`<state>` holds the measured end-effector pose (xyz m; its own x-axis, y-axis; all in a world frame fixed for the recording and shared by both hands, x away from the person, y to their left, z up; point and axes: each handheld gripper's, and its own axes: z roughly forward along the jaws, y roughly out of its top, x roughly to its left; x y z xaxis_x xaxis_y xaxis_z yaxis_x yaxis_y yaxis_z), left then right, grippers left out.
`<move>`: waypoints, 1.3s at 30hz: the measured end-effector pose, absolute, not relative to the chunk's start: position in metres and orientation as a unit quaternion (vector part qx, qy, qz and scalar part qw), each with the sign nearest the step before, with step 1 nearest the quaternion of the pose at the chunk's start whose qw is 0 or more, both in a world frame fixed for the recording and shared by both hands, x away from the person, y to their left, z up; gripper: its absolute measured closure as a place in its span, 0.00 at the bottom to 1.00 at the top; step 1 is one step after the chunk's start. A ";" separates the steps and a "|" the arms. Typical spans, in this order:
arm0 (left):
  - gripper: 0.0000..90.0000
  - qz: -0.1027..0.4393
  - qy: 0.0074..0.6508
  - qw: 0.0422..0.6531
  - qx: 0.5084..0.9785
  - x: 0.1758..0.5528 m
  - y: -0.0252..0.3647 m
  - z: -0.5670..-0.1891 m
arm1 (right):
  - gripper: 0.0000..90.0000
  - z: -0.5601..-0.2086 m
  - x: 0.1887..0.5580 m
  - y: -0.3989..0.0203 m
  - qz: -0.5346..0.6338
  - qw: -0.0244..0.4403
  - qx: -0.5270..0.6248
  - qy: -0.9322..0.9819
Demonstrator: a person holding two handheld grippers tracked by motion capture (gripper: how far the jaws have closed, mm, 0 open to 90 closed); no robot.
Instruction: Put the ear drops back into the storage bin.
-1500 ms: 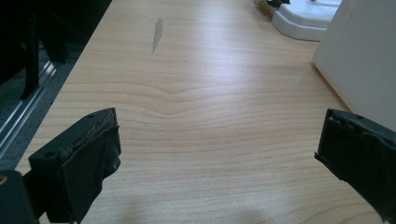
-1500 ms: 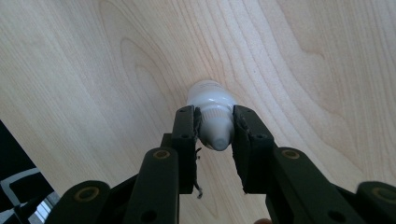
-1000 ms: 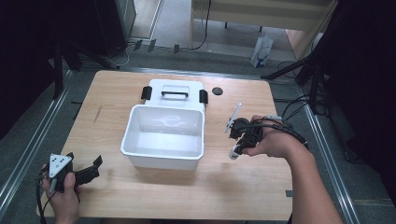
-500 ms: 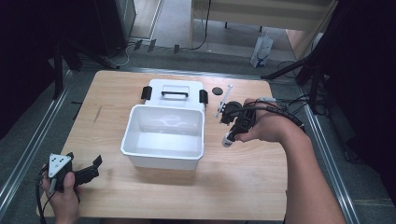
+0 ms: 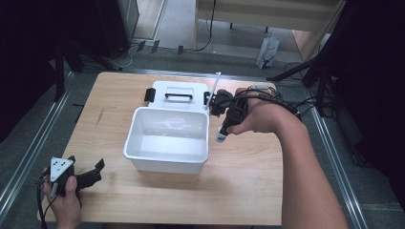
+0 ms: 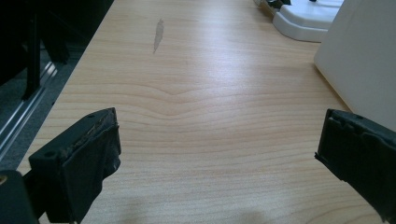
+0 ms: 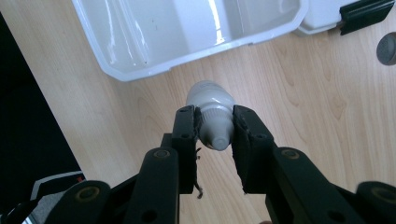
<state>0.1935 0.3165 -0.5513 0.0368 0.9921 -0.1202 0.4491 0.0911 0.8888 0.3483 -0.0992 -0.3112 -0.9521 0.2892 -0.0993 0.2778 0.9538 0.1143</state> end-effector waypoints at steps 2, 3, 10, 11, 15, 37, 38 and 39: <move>0.00 0.328 0.612 0.414 0.589 0.194 0.316 -0.551 | 0.80 -0.310 0.349 -0.097 0.049 0.059 0.143 0.987; 0.00 0.328 0.612 0.414 0.589 0.193 0.317 -0.551 | 0.80 -0.308 0.350 -0.093 0.050 0.060 0.138 0.987; 0.00 0.327 0.612 0.415 0.589 0.194 0.316 -0.551 | 0.80 -0.305 0.352 -0.075 0.050 0.059 0.127 0.989; 0.00 0.327 0.612 0.415 0.589 0.194 0.316 -0.551 | 0.80 -0.304 0.352 -0.072 0.051 0.059 0.124 0.989; 0.00 0.327 0.611 0.415 0.589 0.194 0.316 -0.551 | 0.80 -0.306 0.354 -0.063 0.052 0.060 0.115 0.990; 0.00 0.327 0.609 0.416 0.591 0.194 0.316 -0.551 | 0.80 -0.338 0.365 -0.042 0.045 0.053 0.100 0.993; 0.00 0.327 0.609 0.416 0.591 0.194 0.316 -0.551 | 0.80 -0.342 0.365 -0.042 0.041 0.054 0.096 0.993; 0.00 0.327 0.609 0.415 0.592 0.194 0.316 -0.551 | 0.80 -0.344 0.366 -0.042 0.042 0.057 0.092 0.993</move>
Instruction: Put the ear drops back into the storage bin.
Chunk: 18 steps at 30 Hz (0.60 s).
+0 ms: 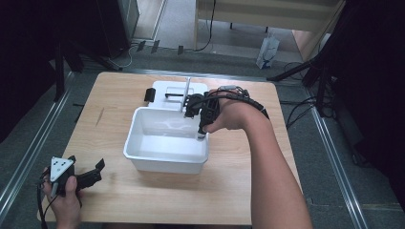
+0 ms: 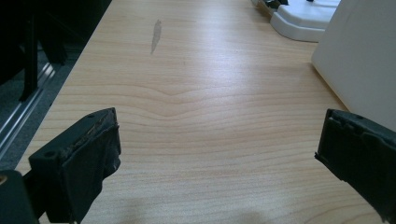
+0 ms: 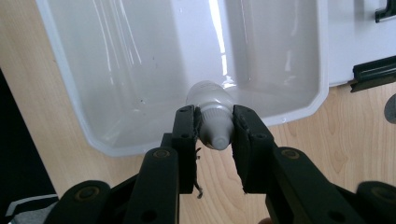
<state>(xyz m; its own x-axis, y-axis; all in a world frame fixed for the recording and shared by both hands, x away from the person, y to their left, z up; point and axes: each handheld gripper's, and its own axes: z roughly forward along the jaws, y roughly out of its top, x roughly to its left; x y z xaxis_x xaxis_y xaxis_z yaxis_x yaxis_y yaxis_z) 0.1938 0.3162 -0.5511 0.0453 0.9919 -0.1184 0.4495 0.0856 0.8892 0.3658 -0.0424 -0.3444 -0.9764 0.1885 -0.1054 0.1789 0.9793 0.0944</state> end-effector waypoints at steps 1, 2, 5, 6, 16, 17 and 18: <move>0.00 0.327 0.609 0.415 0.592 0.194 0.316 -0.551 | 0.80 -0.344 0.366 -0.042 0.042 0.057 0.092 0.993; 0.00 0.327 0.609 0.414 0.592 0.194 0.316 -0.551 | 0.80 -0.348 0.366 -0.042 0.044 0.057 0.090 0.993; 0.00 0.328 0.609 0.413 0.593 0.194 0.316 -0.551 | 0.80 -0.354 0.367 -0.042 0.042 0.061 0.083 0.994; 0.00 0.328 0.609 0.414 0.592 0.194 0.316 -0.551 | 0.80 -0.357 0.367 -0.041 0.041 0.061 0.079 0.994; 0.00 0.329 0.609 0.415 0.591 0.194 0.316 -0.551 | 0.80 -0.376 0.368 -0.040 0.036 0.056 0.072 0.995; 0.00 0.329 0.609 0.416 0.590 0.194 0.316 -0.551 | 0.80 -0.380 0.369 -0.040 0.032 0.057 0.067 0.996; 0.00 0.329 0.609 0.416 0.590 0.194 0.316 -0.551 | 0.80 -0.380 0.369 -0.040 0.032 0.057 0.067 0.996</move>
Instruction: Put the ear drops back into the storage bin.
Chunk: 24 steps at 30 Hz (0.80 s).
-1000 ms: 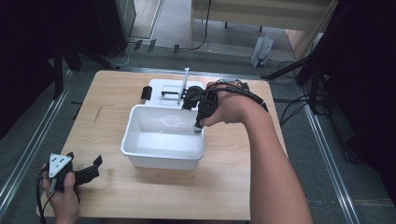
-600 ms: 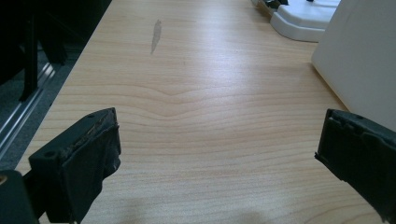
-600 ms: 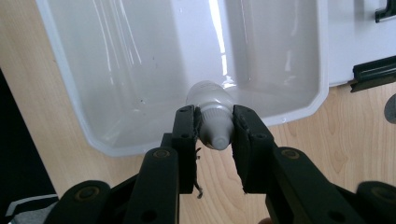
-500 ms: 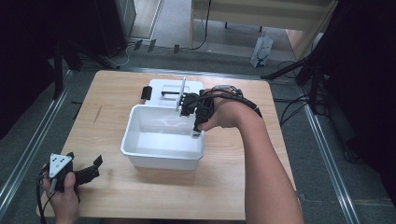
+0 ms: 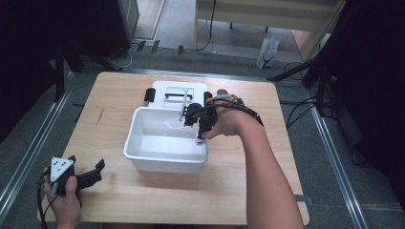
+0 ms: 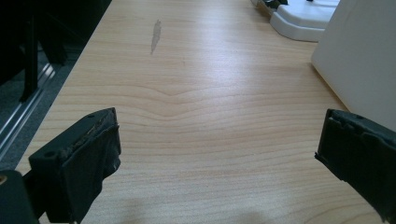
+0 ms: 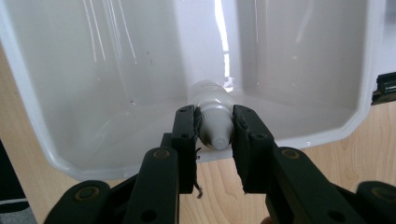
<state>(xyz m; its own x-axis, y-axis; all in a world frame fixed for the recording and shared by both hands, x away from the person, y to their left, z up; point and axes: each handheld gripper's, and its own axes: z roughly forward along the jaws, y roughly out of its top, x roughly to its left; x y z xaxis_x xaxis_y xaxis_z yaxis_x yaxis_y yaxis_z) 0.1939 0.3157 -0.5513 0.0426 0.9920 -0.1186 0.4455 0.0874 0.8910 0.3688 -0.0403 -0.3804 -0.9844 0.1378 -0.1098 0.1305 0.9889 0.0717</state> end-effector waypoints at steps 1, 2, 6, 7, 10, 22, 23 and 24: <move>0.00 0.328 0.609 0.416 0.590 0.194 0.316 -0.551 | 0.80 -0.382 0.369 -0.041 0.032 0.056 0.067 0.996; 0.00 0.328 0.609 0.416 0.590 0.194 0.316 -0.551 | 0.80 -0.385 0.369 -0.041 0.034 0.056 0.066 0.996; 0.00 0.328 0.609 0.417 0.590 0.194 0.316 -0.551 | 0.80 -0.392 0.369 -0.040 0.031 0.053 0.063 0.996; 0.00 0.328 0.609 0.417 0.590 0.194 0.316 -0.551 | 0.80 -0.395 0.369 -0.040 0.032 0.052 0.061 0.996; 0.00 0.327 0.609 0.417 0.590 0.194 0.316 -0.551 | 0.80 -0.402 0.370 -0.039 0.029 0.052 0.056 0.997; 0.00 0.327 0.609 0.418 0.590 0.194 0.316 -0.551 | 0.80 -0.424 0.370 -0.036 0.020 0.052 0.047 0.997; 0.00 0.327 0.609 0.418 0.590 0.194 0.316 -0.551 | 0.80 -0.425 0.370 -0.036 0.017 0.053 0.047 0.997; 0.00 0.327 0.609 0.417 0.591 0.193 0.316 -0.551 | 0.80 -0.427 0.370 -0.035 0.016 0.053 0.049 0.997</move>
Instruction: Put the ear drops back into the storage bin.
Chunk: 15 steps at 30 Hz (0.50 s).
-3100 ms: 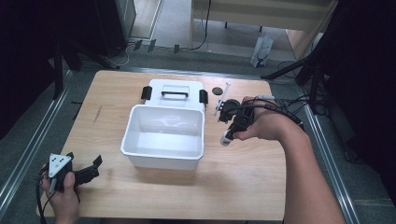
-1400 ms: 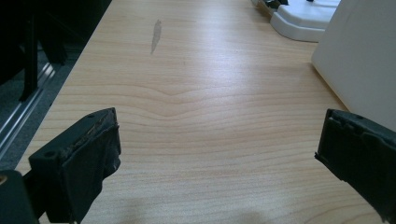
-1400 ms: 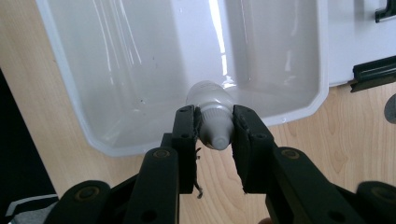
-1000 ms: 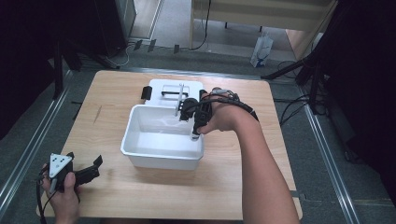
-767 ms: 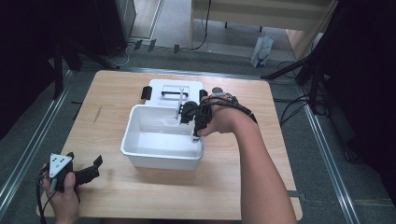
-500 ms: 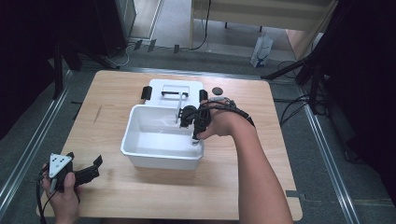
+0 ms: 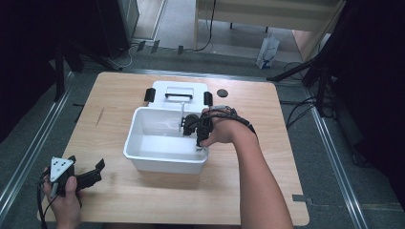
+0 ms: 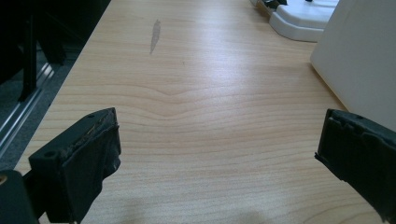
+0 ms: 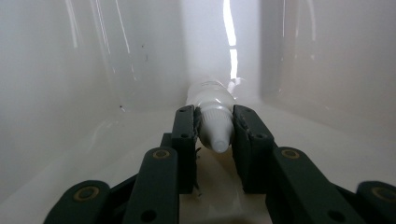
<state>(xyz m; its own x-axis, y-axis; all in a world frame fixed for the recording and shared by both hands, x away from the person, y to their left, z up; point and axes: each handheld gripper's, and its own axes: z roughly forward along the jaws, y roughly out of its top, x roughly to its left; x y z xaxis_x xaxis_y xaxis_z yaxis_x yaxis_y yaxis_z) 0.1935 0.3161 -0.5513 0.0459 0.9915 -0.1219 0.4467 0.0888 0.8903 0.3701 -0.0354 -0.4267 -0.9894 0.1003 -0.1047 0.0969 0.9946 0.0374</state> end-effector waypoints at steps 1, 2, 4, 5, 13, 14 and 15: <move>0.00 0.327 0.609 0.417 0.591 0.193 0.316 -0.551 | 0.80 -0.429 0.370 -0.035 0.017 0.054 0.047 0.997; 0.00 0.326 0.608 0.417 0.591 0.193 0.316 -0.551 | 0.80 -0.432 0.370 -0.034 0.012 0.053 0.051 0.997; 0.00 0.327 0.608 0.417 0.592 0.193 0.316 -0.551 | 0.80 -0.434 0.370 -0.034 0.011 0.053 0.050 0.997; 0.00 0.326 0.608 0.416 0.592 0.193 0.316 -0.551 | 0.80 -0.436 0.371 -0.032 0.005 0.053 0.051 0.997; 0.00 0.326 0.608 0.417 0.592 0.193 0.316 -0.551 | 0.80 -0.440 0.374 -0.027 -0.012 0.050 0.073 0.996; 0.00 0.326 0.608 0.417 0.592 0.193 0.316 -0.551 | 0.80 -0.441 0.374 -0.026 -0.013 0.050 0.074 0.996; 0.00 0.326 0.608 0.417 0.592 0.193 0.316 -0.551 | 0.80 -0.441 0.375 -0.026 -0.014 0.050 0.072 0.996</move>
